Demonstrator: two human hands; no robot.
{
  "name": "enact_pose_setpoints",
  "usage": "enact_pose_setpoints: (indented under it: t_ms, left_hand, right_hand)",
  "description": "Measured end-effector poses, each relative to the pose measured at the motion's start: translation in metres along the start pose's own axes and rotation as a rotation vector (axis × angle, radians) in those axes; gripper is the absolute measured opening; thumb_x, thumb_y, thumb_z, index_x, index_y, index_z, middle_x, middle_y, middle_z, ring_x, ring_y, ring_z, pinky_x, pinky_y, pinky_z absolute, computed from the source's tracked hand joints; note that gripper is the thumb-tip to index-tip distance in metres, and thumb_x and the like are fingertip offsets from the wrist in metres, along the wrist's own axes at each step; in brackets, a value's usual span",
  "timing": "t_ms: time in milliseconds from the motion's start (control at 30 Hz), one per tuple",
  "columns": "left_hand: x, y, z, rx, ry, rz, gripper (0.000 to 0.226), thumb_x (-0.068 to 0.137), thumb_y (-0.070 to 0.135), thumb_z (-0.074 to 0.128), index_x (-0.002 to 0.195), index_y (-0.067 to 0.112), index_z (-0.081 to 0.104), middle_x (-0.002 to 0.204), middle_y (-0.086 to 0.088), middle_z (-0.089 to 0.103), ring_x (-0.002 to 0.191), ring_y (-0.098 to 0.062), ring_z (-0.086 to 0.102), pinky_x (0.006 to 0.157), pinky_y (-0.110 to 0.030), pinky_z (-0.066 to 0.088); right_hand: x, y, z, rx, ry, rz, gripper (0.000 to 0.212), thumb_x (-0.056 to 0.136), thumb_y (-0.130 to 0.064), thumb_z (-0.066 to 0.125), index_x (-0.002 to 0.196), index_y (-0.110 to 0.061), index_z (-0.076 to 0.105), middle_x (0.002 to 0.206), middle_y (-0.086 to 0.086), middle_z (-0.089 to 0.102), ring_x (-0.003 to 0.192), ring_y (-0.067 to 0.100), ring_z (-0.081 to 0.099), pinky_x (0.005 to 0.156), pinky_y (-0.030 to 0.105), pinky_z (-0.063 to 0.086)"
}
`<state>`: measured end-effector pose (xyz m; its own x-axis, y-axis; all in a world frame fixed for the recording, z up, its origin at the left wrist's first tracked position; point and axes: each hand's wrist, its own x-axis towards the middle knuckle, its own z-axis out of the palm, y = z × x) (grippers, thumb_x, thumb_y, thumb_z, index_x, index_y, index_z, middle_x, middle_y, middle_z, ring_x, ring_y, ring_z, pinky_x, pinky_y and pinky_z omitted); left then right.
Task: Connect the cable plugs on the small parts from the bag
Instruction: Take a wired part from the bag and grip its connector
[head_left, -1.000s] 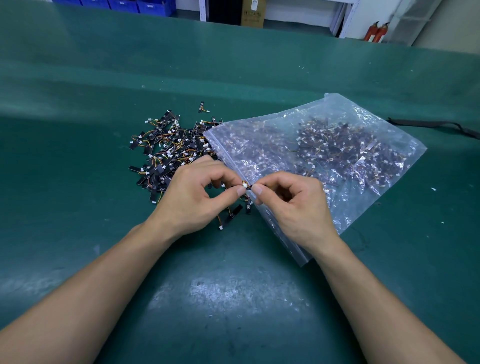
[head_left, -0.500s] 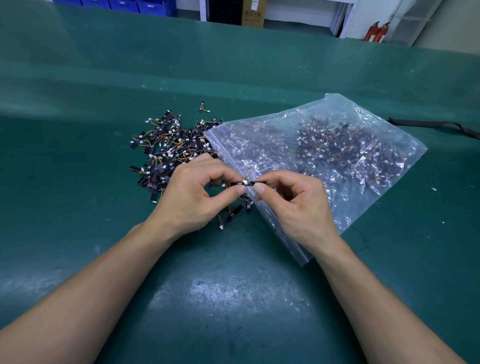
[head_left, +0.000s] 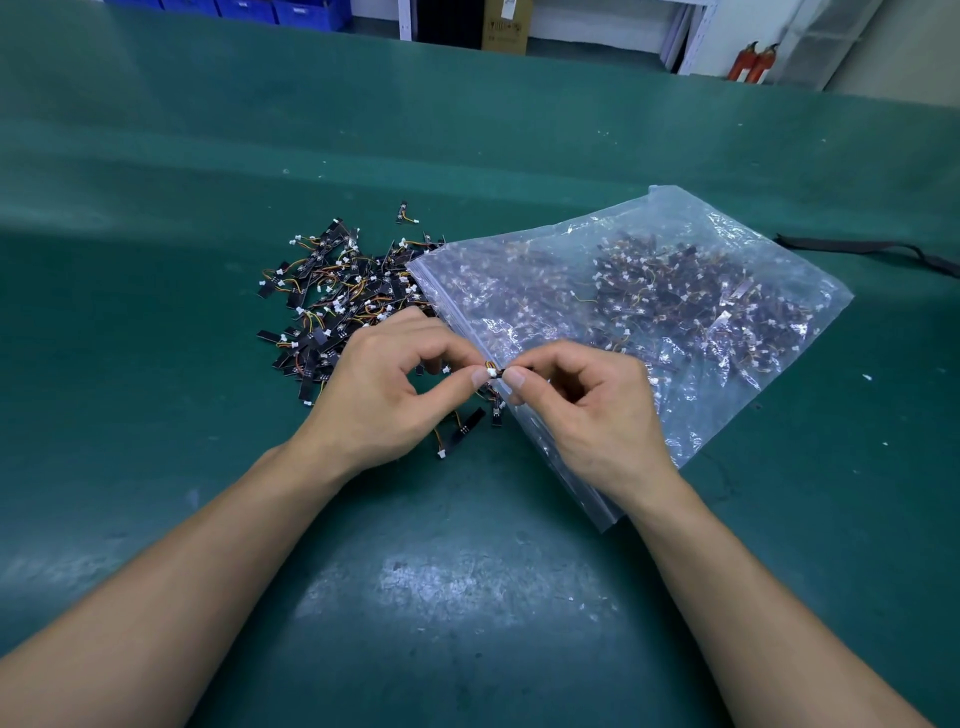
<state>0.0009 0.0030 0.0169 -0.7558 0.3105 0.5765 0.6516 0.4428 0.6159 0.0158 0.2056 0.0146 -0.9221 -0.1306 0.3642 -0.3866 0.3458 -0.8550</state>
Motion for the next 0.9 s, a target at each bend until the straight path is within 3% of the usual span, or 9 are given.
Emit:
enact_pose_setpoints:
  t_ms: [133, 267, 433, 567, 700, 900]
  left_hand:
    - [0.0005, -0.0014, 0.0004, 0.026, 0.004, -0.01, 0.007, 0.089, 0.016, 0.072, 0.082, 0.016, 0.072, 0.078, 0.011, 0.067, 0.074, -0.017, 0.057, 0.07, -0.037, 0.048]
    - [0.0006, -0.0024, -0.0002, 0.018, -0.001, -0.011, 0.007, 0.089, 0.018, 0.073, 0.083, 0.018, 0.073, 0.078, 0.012, 0.068, 0.075, -0.015, 0.057, 0.071, -0.035, 0.048]
    - [-0.0003, -0.0014, -0.0007, -0.022, -0.028, -0.022, 0.005, 0.088, 0.027, 0.072, 0.086, 0.023, 0.073, 0.081, 0.013, 0.069, 0.077, -0.014, 0.059, 0.073, -0.031, 0.047]
    - [0.0007, -0.0019, 0.0003, 0.025, -0.024, -0.004, 0.009, 0.088, 0.019, 0.073, 0.08, 0.016, 0.072, 0.078, 0.017, 0.065, 0.074, -0.011, 0.056, 0.072, -0.031, 0.046]
    - [0.0019, -0.0028, -0.0014, 0.047, 0.01, -0.016, 0.011, 0.088, 0.017, 0.073, 0.078, 0.012, 0.071, 0.076, 0.01, 0.066, 0.072, -0.014, 0.055, 0.071, -0.031, 0.046]
    - [0.0026, -0.0012, -0.0027, 0.041, 0.033, -0.06, 0.009, 0.088, 0.019, 0.072, 0.08, 0.015, 0.072, 0.075, 0.004, 0.069, 0.074, -0.016, 0.058, 0.074, -0.022, 0.043]
  right_hand:
    - [-0.0014, -0.0002, 0.0007, 0.049, 0.026, 0.03, 0.004, 0.086, -0.027, 0.076, 0.086, -0.031, 0.077, 0.072, -0.006, 0.071, 0.05, 0.007, 0.044, 0.05, 0.018, 0.036]
    - [0.0001, 0.0012, 0.0005, 0.002, 0.014, 0.023, 0.008, 0.088, -0.025, 0.073, 0.081, -0.026, 0.076, 0.068, -0.007, 0.071, 0.05, 0.005, 0.046, 0.052, 0.017, 0.037]
    - [0.0009, 0.0013, -0.0002, 0.007, 0.008, 0.005, 0.009, 0.09, -0.022, 0.072, 0.082, -0.024, 0.075, 0.069, -0.007, 0.071, 0.057, 0.022, 0.058, 0.053, 0.029, 0.046]
    - [0.0, 0.0002, 0.0007, 0.0, 0.014, 0.009, 0.006, 0.088, -0.025, 0.074, 0.083, -0.027, 0.076, 0.069, -0.009, 0.071, 0.051, 0.006, 0.048, 0.052, 0.019, 0.038]
    - [-0.0009, 0.0015, 0.0002, -0.085, 0.037, 0.035, 0.011, 0.083, -0.033, 0.071, 0.092, -0.032, 0.076, 0.069, -0.016, 0.066, 0.048, 0.004, 0.042, 0.052, 0.012, 0.034]
    - [0.0018, 0.0084, -0.0084, -0.449, -0.001, 0.012, 0.035, 0.071, -0.033, 0.083, 0.105, -0.032, 0.072, 0.081, -0.018, 0.066, 0.057, -0.005, 0.05, 0.064, 0.028, 0.049]
